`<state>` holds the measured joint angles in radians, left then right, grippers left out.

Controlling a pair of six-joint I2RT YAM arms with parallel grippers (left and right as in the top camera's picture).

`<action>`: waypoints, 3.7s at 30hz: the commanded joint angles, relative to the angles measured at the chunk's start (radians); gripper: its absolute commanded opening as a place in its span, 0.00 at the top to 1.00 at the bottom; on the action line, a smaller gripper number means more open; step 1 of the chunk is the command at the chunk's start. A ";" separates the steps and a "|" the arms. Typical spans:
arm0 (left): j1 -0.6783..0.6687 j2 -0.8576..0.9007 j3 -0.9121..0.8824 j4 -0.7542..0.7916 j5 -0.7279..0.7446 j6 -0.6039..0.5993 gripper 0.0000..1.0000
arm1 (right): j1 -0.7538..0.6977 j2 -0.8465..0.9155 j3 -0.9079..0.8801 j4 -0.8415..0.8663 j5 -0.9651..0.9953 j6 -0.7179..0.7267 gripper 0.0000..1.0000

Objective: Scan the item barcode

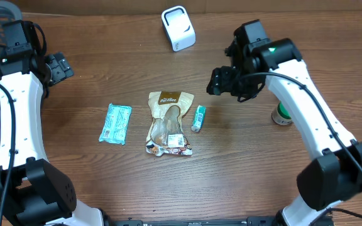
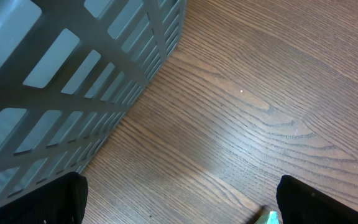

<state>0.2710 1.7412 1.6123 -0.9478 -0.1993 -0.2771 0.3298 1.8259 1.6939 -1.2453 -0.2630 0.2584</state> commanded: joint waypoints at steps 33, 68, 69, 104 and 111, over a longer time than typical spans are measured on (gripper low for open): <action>0.009 -0.009 0.018 0.002 -0.013 0.011 0.01 | 0.163 0.045 -0.477 0.597 0.027 0.296 0.44; 0.010 -0.009 0.018 0.003 -0.013 0.012 0.00 | 0.168 0.050 -0.497 0.613 0.132 0.356 0.70; 0.010 -0.009 0.018 0.002 -0.013 0.011 0.00 | 0.166 0.050 -0.497 0.613 0.132 0.356 0.73; 0.003 -0.009 0.018 0.002 -0.013 0.011 0.00 | 0.054 0.035 -0.330 0.290 0.405 0.047 0.93; 0.003 -0.009 0.018 0.002 -0.013 0.011 0.00 | 0.054 0.035 -0.331 0.290 0.405 0.047 0.93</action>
<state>0.2710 1.7412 1.6123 -0.9478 -0.1993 -0.2771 0.3862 1.8740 1.3388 -0.9611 0.1303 0.3134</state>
